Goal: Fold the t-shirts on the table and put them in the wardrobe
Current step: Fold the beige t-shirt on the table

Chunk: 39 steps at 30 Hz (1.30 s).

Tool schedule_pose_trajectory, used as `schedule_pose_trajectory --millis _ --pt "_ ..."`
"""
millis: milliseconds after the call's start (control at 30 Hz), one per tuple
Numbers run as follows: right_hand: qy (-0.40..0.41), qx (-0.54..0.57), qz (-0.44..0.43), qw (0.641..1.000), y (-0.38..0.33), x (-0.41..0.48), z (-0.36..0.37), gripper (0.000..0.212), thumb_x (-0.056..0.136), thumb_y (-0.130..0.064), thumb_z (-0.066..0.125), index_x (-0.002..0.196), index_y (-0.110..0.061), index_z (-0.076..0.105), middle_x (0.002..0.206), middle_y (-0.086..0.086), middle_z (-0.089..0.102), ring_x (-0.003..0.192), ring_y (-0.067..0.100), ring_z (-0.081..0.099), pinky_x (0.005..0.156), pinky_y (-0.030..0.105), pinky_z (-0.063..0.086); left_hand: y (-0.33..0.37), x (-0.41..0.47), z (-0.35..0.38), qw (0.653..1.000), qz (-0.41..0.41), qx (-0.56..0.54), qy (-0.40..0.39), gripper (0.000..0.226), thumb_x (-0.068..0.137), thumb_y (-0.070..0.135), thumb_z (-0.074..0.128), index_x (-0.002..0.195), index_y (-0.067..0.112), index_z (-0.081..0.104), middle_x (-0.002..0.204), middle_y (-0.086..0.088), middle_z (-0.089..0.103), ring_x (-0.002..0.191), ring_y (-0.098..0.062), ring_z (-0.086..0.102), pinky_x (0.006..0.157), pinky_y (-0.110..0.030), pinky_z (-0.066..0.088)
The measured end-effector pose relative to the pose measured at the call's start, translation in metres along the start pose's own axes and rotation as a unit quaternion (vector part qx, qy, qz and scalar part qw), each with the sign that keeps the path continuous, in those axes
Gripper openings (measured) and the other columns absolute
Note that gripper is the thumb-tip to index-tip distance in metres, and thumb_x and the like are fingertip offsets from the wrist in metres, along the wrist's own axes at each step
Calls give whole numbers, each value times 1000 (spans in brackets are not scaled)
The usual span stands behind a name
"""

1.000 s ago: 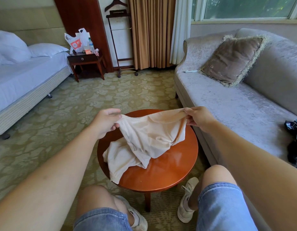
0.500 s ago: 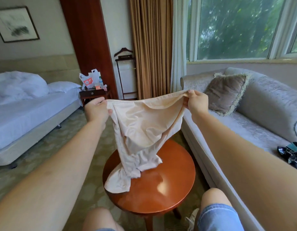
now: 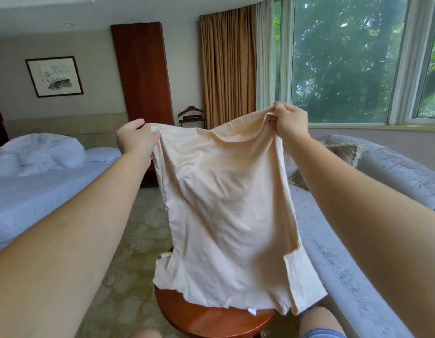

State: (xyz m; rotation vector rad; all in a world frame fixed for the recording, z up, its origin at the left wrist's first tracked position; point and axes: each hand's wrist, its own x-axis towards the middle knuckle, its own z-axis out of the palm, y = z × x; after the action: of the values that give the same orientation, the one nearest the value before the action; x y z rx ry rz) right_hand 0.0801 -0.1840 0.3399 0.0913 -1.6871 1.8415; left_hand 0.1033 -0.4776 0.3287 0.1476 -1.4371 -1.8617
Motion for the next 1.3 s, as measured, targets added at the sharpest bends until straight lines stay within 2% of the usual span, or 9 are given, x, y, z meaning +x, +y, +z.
schedule_pose_trajectory --millis 267,533,733,800,900,1067,1167,1200,1300 --pt "-21 -26 78 996 60 30 20 26 102 -15 48 117 -10 68 78 -3 65 70 8 63 83 26 56 -71 44 15 998 -50 26 17 32 93 0 58 125 4 62 122 -17 61 99 -27 68 75 -25 59" --pt "-5 -102 104 989 124 73 47 25 100 -18 49 113 -11 70 86 0 67 91 20 66 85 31 54 -136 83 42 994 -52 99 -9 30 94 2 57 123 0 63 107 -11 63 88 -26 67 67 -18 57" --pt "24 -153 163 974 176 72 22 25 97 -16 49 76 -17 64 66 -1 56 68 18 56 63 28 47 -186 76 40 951 -85 279 -99 13 92 4 60 92 12 70 101 -15 69 70 -22 69 70 -26 60" --pt "-14 -142 193 971 191 68 17 25 95 -14 54 73 -16 65 74 6 61 75 23 62 72 35 54 -203 71 37 912 -112 362 -153 19 91 4 59 78 14 67 94 -16 71 76 -27 71 78 -37 60" --pt "-98 -157 219 958 201 60 18 16 94 -6 56 99 5 67 90 15 61 92 28 65 89 45 54 -219 57 31 811 -139 508 -257 15 93 0 56 97 4 69 91 -11 67 86 -28 71 77 -38 59" --pt "-141 -239 216 936 210 55 17 6 90 -5 62 89 -3 68 80 14 63 66 23 64 68 35 61 -235 47 8 669 -245 611 -345 25 95 2 55 119 -2 62 107 -21 68 82 -22 68 73 -29 56" --pt "-203 -205 254 923 214 50 16 4 91 -4 61 91 -2 65 83 15 65 73 24 66 74 33 59 -232 43 -2 520 -233 702 -427 43 93 13 63 134 7 55 134 -15 57 115 -26 58 92 -36 50" --pt "-235 -196 258 917 214 45 20 8 92 -5 60 93 1 66 88 17 67 79 27 67 80 35 58 -229 39 0 512 -194 708 -445 53 91 19 65 140 9 49 144 -11 48 127 -27 49 100 -37 44" --pt "-312 -183 253 897 216 27 40 30 97 -20 58 105 8 66 97 22 68 88 29 66 88 39 56 -217 21 30 683 -143 556 -452 78 86 38 71 151 18 33 151 -2 41 135 -23 43 108 -39 35"
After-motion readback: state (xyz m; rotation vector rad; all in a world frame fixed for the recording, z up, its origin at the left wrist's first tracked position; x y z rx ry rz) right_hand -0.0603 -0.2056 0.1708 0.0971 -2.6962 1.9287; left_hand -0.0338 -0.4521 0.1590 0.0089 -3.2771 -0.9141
